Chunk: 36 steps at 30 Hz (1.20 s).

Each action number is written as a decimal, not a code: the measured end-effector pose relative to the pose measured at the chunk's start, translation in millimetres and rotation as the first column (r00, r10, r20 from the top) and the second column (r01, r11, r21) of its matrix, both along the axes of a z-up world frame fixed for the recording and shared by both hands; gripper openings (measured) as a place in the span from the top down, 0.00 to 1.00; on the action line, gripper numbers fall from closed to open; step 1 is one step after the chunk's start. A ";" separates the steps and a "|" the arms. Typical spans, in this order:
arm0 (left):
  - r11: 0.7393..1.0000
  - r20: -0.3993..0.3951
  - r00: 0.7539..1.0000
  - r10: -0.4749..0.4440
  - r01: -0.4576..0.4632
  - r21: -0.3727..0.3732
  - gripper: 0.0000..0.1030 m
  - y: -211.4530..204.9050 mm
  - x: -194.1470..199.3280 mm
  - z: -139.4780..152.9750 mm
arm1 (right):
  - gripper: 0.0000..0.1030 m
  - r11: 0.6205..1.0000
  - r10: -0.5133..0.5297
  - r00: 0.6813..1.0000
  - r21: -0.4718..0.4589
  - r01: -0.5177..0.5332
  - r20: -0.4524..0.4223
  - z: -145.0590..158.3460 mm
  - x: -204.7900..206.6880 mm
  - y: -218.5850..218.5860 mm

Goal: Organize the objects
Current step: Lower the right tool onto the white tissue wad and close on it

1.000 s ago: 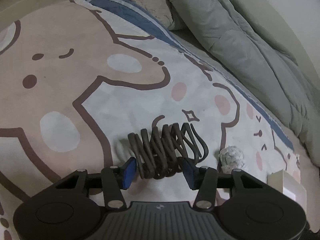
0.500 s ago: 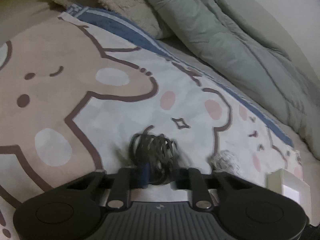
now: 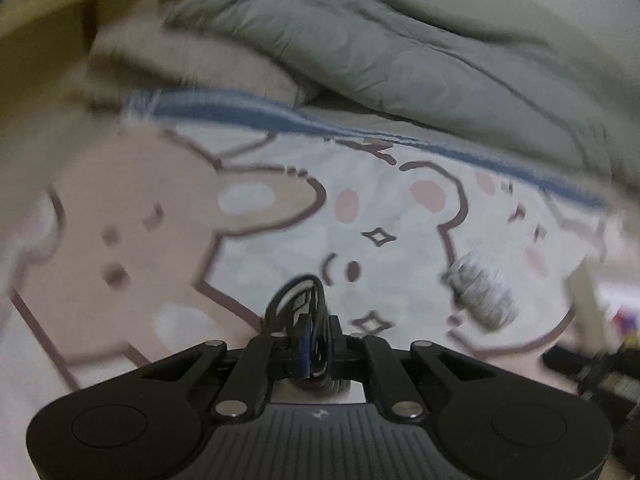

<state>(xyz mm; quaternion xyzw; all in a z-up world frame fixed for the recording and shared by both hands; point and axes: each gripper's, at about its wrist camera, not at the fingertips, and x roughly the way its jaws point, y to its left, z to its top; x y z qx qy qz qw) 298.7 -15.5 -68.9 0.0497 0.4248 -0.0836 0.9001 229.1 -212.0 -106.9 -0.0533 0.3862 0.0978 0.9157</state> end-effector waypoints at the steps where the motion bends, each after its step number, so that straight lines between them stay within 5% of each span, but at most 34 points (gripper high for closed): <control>1: 0.998 0.018 0.999 -0.028 0.027 0.053 0.94 -3.2 -4.0 2.0 | 0.90 1.000 -0.006 1.000 0.005 0.006 0.001 1.0 -1.7 -0.1; 5: 0.968 0.024 0.988 -0.151 0.143 0.205 0.94 -15.1 -20.1 1.8 | 0.70 0.998 -0.050 0.998 0.030 0.050 0.026 6.4 -3.2 -4.1; 11: 0.923 -0.095 0.933 -0.348 0.359 0.138 0.88 -27.4 -37.9 -12.3 | 0.65 0.991 -0.114 0.993 0.069 0.110 0.044 8.8 5.4 -10.4; 13: 0.917 -0.141 0.914 -0.381 0.393 0.066 0.83 -31.3 -39.2 -14.0 | 0.64 0.988 -0.134 0.990 0.082 0.130 0.044 7.3 9.7 -12.8; 18: 0.916 -0.164 0.902 -0.400 0.399 -0.039 0.54 -36.8 -44.2 -1.0 | 0.61 0.979 -0.178 0.984 0.104 0.174 0.033 0.1 22.4 -19.9; 20: 0.915 -0.147 0.903 -0.404 0.401 -0.053 0.52 -37.6 -45.1 5.7 | 0.59 0.977 -0.186 0.982 0.112 0.181 0.030 -3.3 27.3 -22.0; 24: 0.916 -0.097 0.913 -0.397 0.401 0.020 0.40 -38.4 -47.6 8.5 | 0.55 0.975 -0.187 0.982 0.127 0.181 0.032 -8.3 36.2 -23.8; 29: 0.926 -0.161 0.923 -0.349 0.366 0.090 0.36 -36.5 -34.5 -14.0 | 0.49 0.978 -0.162 0.986 0.138 0.156 0.035 -15.1 46.6 -17.1; 36: 0.969 -0.237 0.942 -0.238 0.248 0.013 0.31 -27.6 -14.7 -32.1 | 0.45 0.986 -0.124 0.992 0.118 0.120 0.027 -27.3 59.9 -1.9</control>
